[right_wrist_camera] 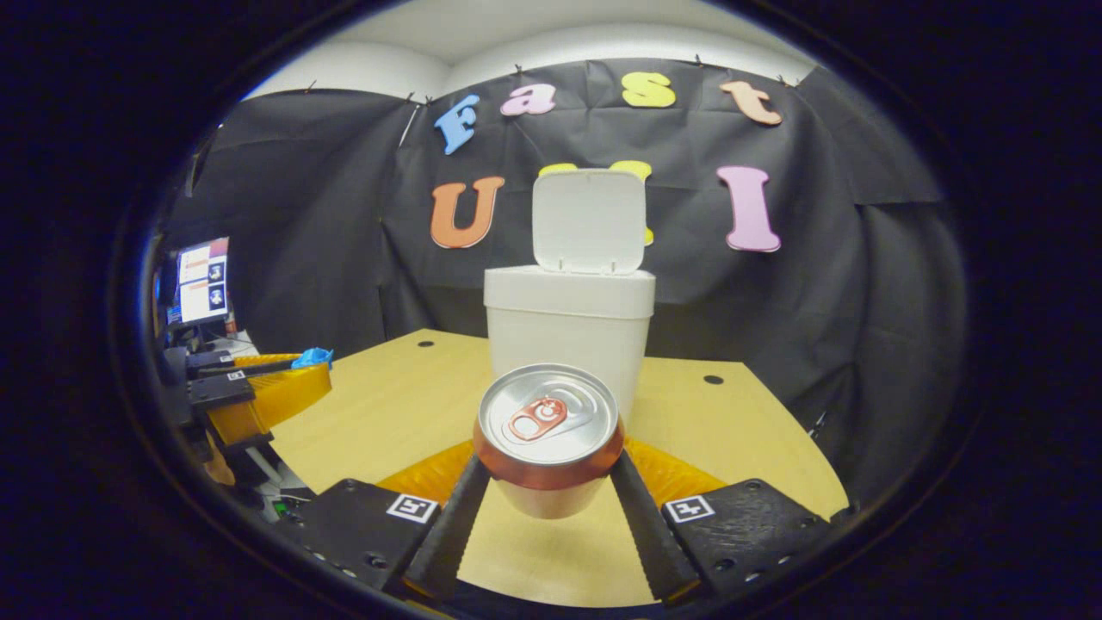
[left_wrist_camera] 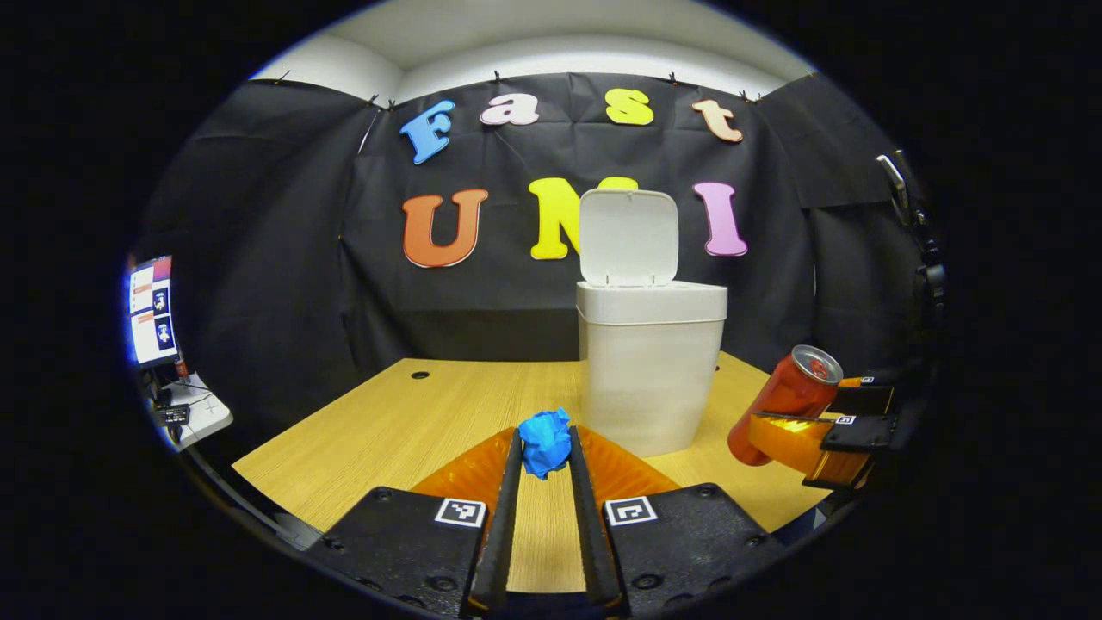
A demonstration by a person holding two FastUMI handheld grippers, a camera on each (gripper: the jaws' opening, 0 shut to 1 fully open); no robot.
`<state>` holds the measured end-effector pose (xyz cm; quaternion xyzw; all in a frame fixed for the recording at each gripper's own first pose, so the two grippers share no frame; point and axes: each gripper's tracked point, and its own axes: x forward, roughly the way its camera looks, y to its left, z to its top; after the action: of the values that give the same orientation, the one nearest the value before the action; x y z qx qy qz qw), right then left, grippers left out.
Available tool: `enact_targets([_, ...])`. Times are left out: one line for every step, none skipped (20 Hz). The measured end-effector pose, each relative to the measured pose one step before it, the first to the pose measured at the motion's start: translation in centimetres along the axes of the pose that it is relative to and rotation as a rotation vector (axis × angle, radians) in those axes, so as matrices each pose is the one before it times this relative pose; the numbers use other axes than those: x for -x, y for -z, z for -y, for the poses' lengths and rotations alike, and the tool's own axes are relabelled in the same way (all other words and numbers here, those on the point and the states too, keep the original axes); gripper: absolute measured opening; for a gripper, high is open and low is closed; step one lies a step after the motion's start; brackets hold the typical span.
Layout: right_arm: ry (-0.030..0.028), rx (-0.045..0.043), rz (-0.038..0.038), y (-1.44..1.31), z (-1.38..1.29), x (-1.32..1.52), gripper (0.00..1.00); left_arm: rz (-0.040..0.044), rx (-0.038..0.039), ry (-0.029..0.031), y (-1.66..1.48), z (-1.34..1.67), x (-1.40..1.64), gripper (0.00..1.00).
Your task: Press the lid of the desktop garbage bin to open it, pick up the crumpled paper on the desktop and throw it into the bin, then pick up the pop can on the desktop and drop it into the bin, and finally close the garbage bin lid.
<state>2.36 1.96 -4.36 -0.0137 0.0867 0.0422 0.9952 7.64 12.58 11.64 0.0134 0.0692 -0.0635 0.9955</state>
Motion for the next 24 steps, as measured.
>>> enact_targets([0.00496, -0.00726, 0.01747, -0.552, 0.588, 0.573, 0.81, 0.01164, -0.00035, 0.00724, -0.304, 0.376, 0.339, 0.36])
enact_targets([0.00554, -0.00868, 0.02048, -0.588, 0.506, 0.64, 0.8, 0.00985, -0.00412, 0.00843, -0.296, 0.353, 0.2, 0.37])
enact_targets([0.0055, -0.00612, 0.01591, -0.557, 0.516, 0.473, 0.8, 0.00885, -0.00415, 0.00384, -0.198, 0.203, 0.265, 0.37])
enact_targets([0.00549, -0.00783, 0.0166, -0.488, 0.523, 0.395, 0.8, 0.00594, -0.00085, 0.00082, -0.153, 0.115, 0.055, 0.37])
enact_targets([0.00197, -0.00776, 0.01572, -0.522, 0.413, 0.32, 0.8, 0.00079, -0.00063, 0.00158, -0.027, 0.121, 0.103, 0.37])
enact_targets([0.00155, -0.00759, 0.01338, -0.361, 0.255, 0.257, 0.8, 0.00135, 0.0001, 0.00368, -0.055, 0.133, 0.059, 0.36])
enact_targets([0.00132, -0.00507, 0.00961, -0.345, 0.202, 0.247, 0.8, 0.00502, 0.00391, 0.00411, -0.015, 0.003, -0.049, 0.37])
enact_targets([0.00066, -0.00092, 0.01024, -0.254, 0.159, 0.23, 0.8, 0.00245, 0.00517, 0.00579, -0.203, 0.073, -0.062, 0.37])
enact_targets([0.00214, 0.00134, 0.00754, -0.29, 0.194, 0.16, 0.8, 0.0036, 0.006, 0.00111, -0.132, -0.131, -0.19, 0.37])
enact_targets([0.00368, -0.00038, 0.00511, -0.104, 0.142, 0.194, 0.8, 0.00564, 0.00564, -0.00469, -0.317, -0.359, -0.304, 0.37])
enact_targets([0.00179, -0.00306, 0.00583, -0.179, 0.107, 0.164, 0.8, 0.00913, 0.00849, -0.00806, -0.431, -0.447, -0.288, 0.37])
enact_targets([-0.00075, -0.00156, 0.00585, -0.17, 0.05, 0.011, 0.8, -0.00309, 0.00894, -0.00884, -0.214, -0.442, -0.695, 0.37])
enact_targets([-0.00103, 0.00186, 0.00523, -0.091, 0.066, 0.087, 0.81, -0.01466, 0.01081, -0.00691, 0.082, -0.257, -0.771, 0.37])
enact_targets([0.00139, 0.0045, 0.00423, -0.083, 0.109, 0.007, 0.8, -0.01185, 0.0106, -0.00211, -0.26, -0.173, -0.695, 0.37])
enact_targets([0.00537, 0.00169, 0.00372, -0.123, 0.168, 0.029, 0.8, -0.00813, 0.0064, 0.00589, -0.5, 0.116, -0.825, 0.37])
enact_targets([0.00377, -0.00089, 0.00271, -0.015, 0.082, -0.013, 0.8, -0.00512, -0.0036, -0.00291, -0.652, -0.09, -0.808, 0.37])
enact_targets([0.00134, -0.00298, 0.00134, -0.034, 0.021, 0.082, 0.8, -0.00174, -0.00398, -0.00201, -0.739, -0.2, -0.9, 0.37])
enact_targets([-0.00452, 0.00156, -0.00001, 0.046, -0.135, 0.022, 0.8, 0.00235, 0.00665, 0.00046, -0.676, 0.075, -1.071, 0.36])
enact_targets([-0.00095, 0.00179, -0.00061, -0.035, -0.082, -0.028, 0.8, 0.00199, 0.01003, 0.00331, -0.877, 0.236, -1.256, 0.36])
enact_targets([-0.00076, 0.00381, 0.00128, 0.019, 0.131, -0.101, 0.8, 0.00468, 0.00575, -0.00342, -1.02, 0.126, -1.065, 0.37])
enact_targets([-0.00463, 0.00529, 0.00625, -0.186, 0.043, 0.093, 0.8, 0.01102, 0.00457, -0.00551, -1.001, -0.017, -1.223, 0.36])
enact_targets([-0.00185, 0.00223, 0.00803, -0.172, 0.103, 0.218, 0.81, 0.02686, -0.00119, 0.00821, -1.385, 0.541, -1.245, 0.37])
enact_targets([0.00061, 0.00172, 0.00489, -0.046, 0.187, 0.031, 0.81, 0.03908, 0.01137, 0.01567, -1.404, 0.68, -1.379, 0.37])
enact_targets([-0.0007, -0.00124, 0.00277, -0.012, 0.088, -0.064, 0.8, 0.02183, 0.00499, 0.01748, -0.957, 0.642, -1.453, 0.37])
